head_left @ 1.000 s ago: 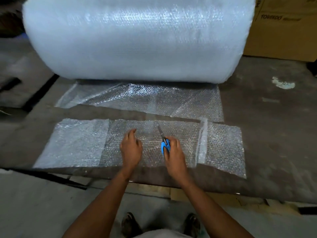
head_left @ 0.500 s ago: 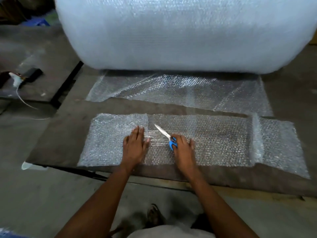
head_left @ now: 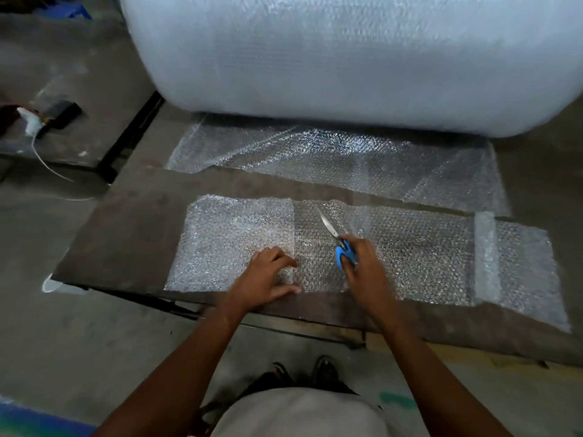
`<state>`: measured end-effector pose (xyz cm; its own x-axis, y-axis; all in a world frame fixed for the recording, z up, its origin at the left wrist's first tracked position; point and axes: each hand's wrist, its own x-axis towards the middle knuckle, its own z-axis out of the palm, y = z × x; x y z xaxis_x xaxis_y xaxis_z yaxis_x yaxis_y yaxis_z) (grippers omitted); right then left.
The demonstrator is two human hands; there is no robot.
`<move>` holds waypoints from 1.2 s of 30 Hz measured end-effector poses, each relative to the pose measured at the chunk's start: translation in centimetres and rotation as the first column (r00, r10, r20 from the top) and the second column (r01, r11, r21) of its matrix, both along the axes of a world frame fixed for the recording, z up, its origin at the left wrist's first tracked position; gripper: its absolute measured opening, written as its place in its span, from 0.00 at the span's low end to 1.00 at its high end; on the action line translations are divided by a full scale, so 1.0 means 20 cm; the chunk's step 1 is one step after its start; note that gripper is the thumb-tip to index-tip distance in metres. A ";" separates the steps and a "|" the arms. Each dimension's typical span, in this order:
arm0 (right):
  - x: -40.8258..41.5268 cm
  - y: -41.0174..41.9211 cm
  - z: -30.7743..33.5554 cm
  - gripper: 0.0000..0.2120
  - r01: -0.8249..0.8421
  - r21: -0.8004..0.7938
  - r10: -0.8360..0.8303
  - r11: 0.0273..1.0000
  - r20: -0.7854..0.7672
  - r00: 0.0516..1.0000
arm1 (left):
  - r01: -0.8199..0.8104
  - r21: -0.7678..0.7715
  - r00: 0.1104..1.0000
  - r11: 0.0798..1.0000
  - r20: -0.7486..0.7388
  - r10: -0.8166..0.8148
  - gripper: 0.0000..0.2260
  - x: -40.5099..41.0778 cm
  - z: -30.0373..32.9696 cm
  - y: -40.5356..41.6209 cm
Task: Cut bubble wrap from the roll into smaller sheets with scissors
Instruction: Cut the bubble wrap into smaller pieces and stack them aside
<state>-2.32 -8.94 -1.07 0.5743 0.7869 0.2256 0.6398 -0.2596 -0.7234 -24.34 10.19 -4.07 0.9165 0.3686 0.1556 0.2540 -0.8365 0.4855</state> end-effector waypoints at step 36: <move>-0.97 -0.24 -0.07 0.15 0.221 -0.180 -0.250 0.959 -0.903 0.350 | 0.024 -0.053 1.000 0.998 0.001 -0.024 0.11 -0.11 0.01 -0.04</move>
